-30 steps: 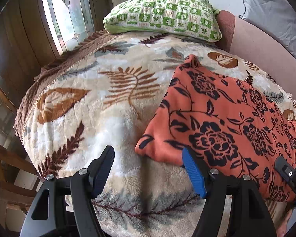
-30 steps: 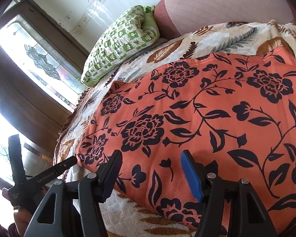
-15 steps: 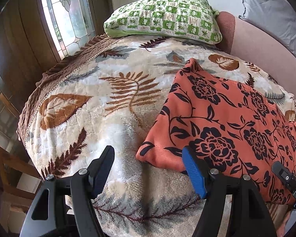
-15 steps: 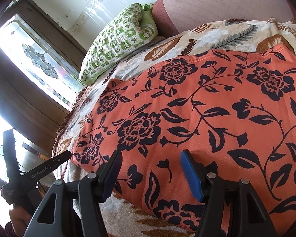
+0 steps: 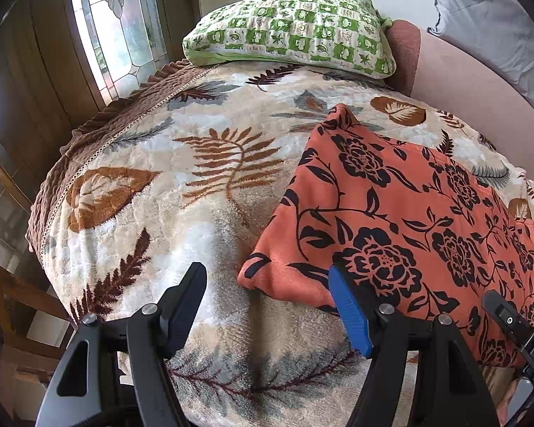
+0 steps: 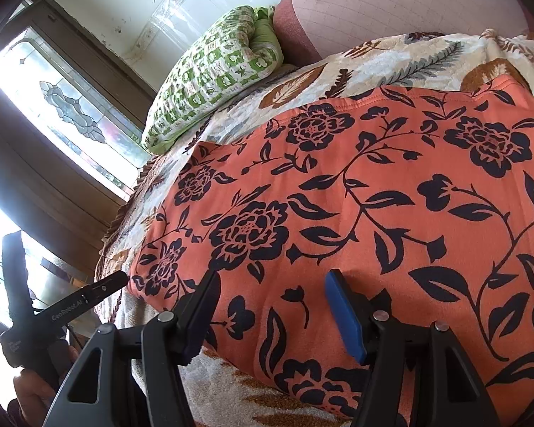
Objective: Fold small clothes
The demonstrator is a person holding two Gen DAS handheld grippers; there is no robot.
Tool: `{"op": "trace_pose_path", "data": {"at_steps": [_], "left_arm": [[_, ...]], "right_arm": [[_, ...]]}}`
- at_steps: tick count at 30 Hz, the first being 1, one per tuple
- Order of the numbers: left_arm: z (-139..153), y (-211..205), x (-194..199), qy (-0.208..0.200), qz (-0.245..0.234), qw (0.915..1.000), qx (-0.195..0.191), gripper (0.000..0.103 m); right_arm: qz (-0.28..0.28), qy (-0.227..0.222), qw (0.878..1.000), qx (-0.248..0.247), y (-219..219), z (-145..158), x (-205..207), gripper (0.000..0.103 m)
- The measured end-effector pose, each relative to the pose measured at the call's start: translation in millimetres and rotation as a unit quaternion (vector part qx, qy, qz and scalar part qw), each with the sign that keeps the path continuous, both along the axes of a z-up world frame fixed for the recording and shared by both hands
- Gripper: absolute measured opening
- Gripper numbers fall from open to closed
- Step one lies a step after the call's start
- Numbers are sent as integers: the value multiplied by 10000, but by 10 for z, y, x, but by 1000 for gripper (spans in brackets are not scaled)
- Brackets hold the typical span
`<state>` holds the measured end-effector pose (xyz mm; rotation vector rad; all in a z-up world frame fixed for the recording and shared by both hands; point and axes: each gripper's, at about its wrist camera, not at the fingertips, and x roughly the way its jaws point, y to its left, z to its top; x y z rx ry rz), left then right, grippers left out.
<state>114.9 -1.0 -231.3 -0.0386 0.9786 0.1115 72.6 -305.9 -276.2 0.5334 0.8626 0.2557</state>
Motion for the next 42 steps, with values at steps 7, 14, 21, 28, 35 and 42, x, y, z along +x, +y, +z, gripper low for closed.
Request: {"op": "trace_pose_path", "data": {"at_steps": [7,14,21,28,35,42], "left_arm": [[6,9,4,14,-2,10000,15,72],[-30,17,15,44,19,10000,37,72],[-146,66,7,362,-42,9987,-362,72],[-277,232,-95,770,26,9783,-1922,72],[-439,226,-41,805,173,9659,-2455,71],[-484,258,166,403,307,9616,-2698,71]], "right_arm": [[40,-14,9999,-100,33,8,-12,65],[-65,-357,9993,8,-38,160,-88,65],[129,0,9994,-311,89,43,-2,64],[12,102,9999,118,-33,-16,16,64],[41,70,10000,31,-20,-7,-9,65],[42,62,10000,31,-14,-11,-7,64]]}}
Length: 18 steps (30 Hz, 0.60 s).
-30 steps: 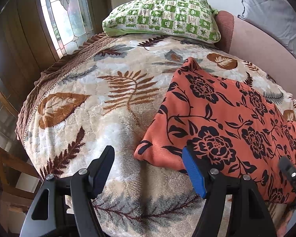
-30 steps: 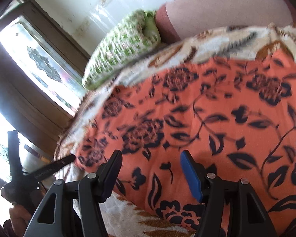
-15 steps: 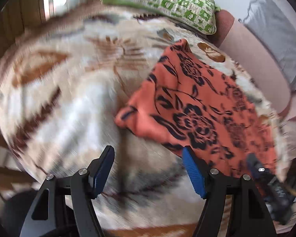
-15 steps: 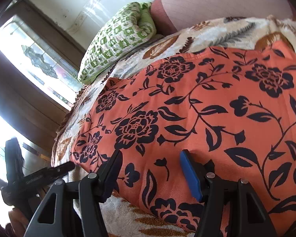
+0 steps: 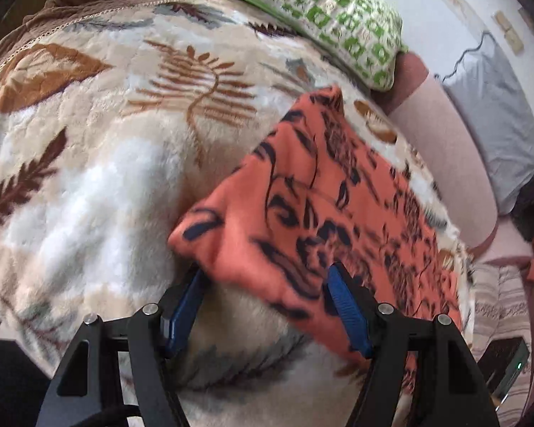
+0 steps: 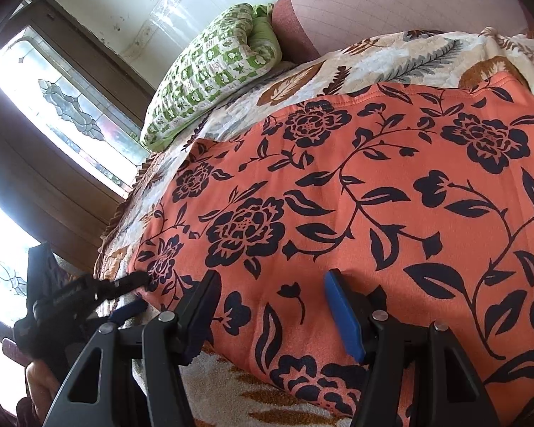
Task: Fold small clothes
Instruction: 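Close the left gripper on the edge of the folded orange top, then lift the folded top with the left gripper while the right gripper grasps its opposite corner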
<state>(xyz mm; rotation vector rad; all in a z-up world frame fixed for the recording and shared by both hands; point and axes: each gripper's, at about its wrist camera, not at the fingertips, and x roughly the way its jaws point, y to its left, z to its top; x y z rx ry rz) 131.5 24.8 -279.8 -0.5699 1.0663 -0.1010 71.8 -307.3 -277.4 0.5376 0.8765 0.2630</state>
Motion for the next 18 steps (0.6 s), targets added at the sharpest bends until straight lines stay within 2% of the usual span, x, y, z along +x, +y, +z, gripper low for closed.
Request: {"op": "trace_pose_path", "data": {"at_steps": [2,4,5,8,9,14,15,18], "left_arm": [[-28,-1,93,-83,65,9999,79,63],[-29,9,173,-199,135,9997,25,60],[-30,16,212,-283,144,9995,-21,51],[-77,75,296,-281,234,9990,-274,35],[-79,83,307,-289,231,9987,-341,32],[175,-101,246,-681,-67,9973,254,24],[300,-199,234,-845,-205,9950,485,24],[605,-445,187,-1270,-585,9875,733,23]], "right_arm": [[0,1,10000,0,0,1,0,65],[4,-6,10000,-13,-2,1,-2,65],[6,-10,10000,-21,1,1,-1,65],[9,-34,10000,-60,8,3,-10,64],[9,-40,10000,-68,18,5,-11,64],[-41,-190,9998,-23,-30,75,-41,60],[-77,-227,9997,12,-69,97,-50,60],[-270,-219,9987,384,-288,137,-56,60]]}}
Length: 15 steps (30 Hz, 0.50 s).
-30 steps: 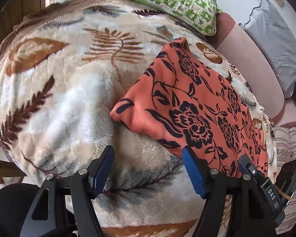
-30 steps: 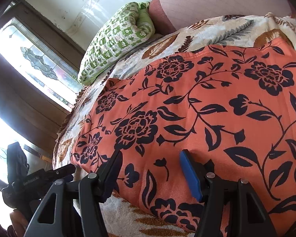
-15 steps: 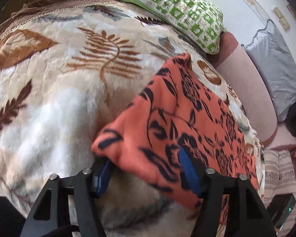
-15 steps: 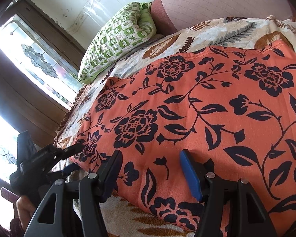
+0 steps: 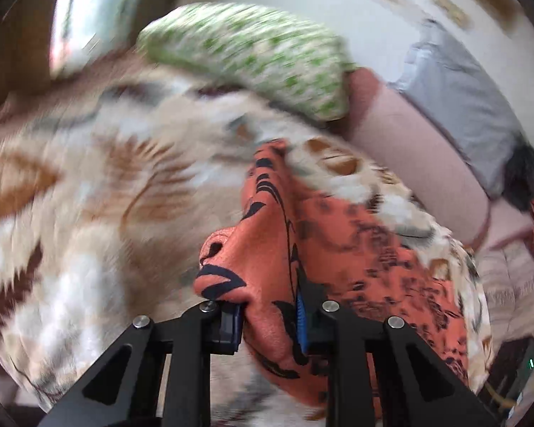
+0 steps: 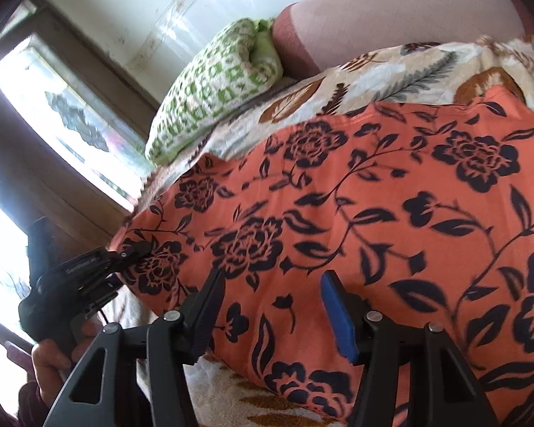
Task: Fold small clothes
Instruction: 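Lift the folded top with the left gripper while the right gripper grasps its opposite corner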
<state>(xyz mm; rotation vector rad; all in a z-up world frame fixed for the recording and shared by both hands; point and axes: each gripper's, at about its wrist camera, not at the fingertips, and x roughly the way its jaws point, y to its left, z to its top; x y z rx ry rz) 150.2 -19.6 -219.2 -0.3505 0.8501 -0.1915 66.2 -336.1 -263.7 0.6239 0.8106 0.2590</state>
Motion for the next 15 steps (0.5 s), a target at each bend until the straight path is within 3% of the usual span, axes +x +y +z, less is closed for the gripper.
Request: {"op": "trace_pose_path", "data": {"at_steps": [2,6,8,12,15], "left_arm": [[258,-306,-69,-357,-347,9978,448,23],[575,-868,-216,-835,-1100,9879,712,23],[666,-1247,-332,-997,-1551,9786,911,23],[612,-1975,-612,-1088,-2432,9581,1051,22],[335,-2481,-833,-856,-3129,9398,1077,23]], "right_arm": [[-199,10,9994,271,-211,49,-18,60],[-642,-202,9945,799,-728,169,-141,60],[-968,-265,9889,1091,-1077,174,-248,60],[-1400,-402,9708,1906,-1649,99,-446,61],[-1366,-569,9496,2764,-1939,22,-504,66]]}}
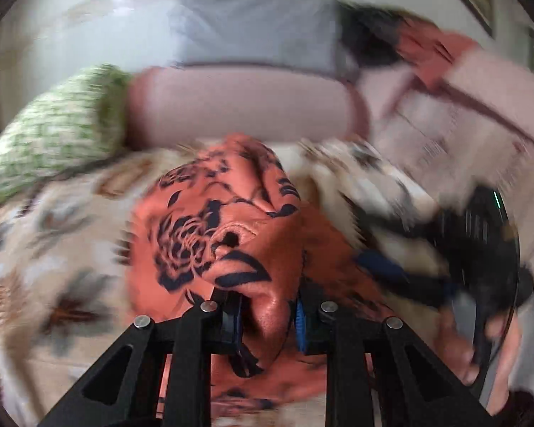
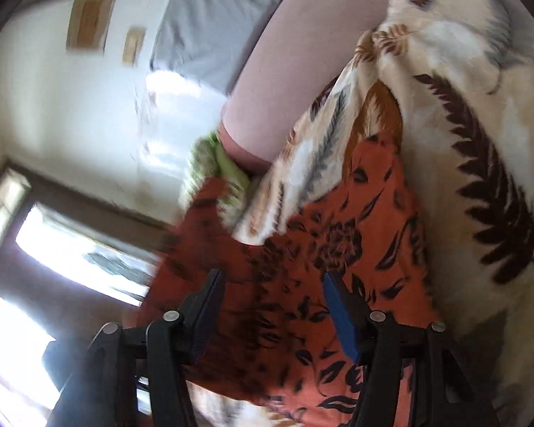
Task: Fold small clothes
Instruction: 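Lift the folded top with the left gripper while the right gripper grasps its opposite corner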
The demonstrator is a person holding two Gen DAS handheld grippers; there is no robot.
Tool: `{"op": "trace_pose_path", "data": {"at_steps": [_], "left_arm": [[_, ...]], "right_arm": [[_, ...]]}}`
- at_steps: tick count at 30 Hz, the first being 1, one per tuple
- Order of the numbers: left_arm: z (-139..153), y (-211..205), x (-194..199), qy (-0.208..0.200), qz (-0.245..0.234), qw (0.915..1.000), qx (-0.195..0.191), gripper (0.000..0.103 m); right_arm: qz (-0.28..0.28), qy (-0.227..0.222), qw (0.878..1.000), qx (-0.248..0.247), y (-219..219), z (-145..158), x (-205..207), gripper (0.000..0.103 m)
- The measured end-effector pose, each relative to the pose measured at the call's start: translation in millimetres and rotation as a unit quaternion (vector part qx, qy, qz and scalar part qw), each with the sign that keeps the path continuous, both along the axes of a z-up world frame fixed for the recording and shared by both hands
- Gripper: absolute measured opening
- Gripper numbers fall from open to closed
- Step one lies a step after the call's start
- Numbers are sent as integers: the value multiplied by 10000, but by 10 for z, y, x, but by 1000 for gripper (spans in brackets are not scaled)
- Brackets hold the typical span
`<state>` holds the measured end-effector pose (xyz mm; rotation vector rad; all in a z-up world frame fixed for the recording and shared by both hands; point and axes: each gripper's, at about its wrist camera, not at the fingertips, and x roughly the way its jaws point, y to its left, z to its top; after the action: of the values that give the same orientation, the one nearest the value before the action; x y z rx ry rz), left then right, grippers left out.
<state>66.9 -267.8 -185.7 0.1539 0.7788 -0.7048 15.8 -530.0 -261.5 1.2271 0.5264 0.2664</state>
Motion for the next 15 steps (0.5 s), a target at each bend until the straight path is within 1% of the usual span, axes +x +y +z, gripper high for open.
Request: {"op": "trace_pose_path", "data": {"at_steps": [1,2,4,6,8,10,12,14,15], "left_arm": [[-87,-90,-19,154,-109,9998,48,23],[-192,-158,-30,390,-253,9989,99,25],[-300,-173,-62,619,-404,9970,211,28],[-256,-49,-102,561,-502,9971,108,38],[-116,132,-163,485,-718,9960,-207,57],[33,315,-209,279,-871,9949,-428,70],[105,456,-198,29,-782,9963,-359,71],[60,584,-110,-15,-571,9981,-209,71],[0,646,-29,36,-360,9993,-77,71]], "right_arm": [[40,-36,9998,206,-42,-23,9,72],[53,-16,9993,375,-85,-63,28,74],[-31,195,9984,531,-148,-161,69,77],[13,427,9974,574,-150,-232,157,77],[98,578,9967,563,-126,-265,235,77],[216,695,9961,498,-82,-272,309,77],[302,954,9946,278,-46,-280,364,77],[221,1180,9928,50,-28,-299,403,77],[154,1195,9927,47,-32,-303,410,77]]}}
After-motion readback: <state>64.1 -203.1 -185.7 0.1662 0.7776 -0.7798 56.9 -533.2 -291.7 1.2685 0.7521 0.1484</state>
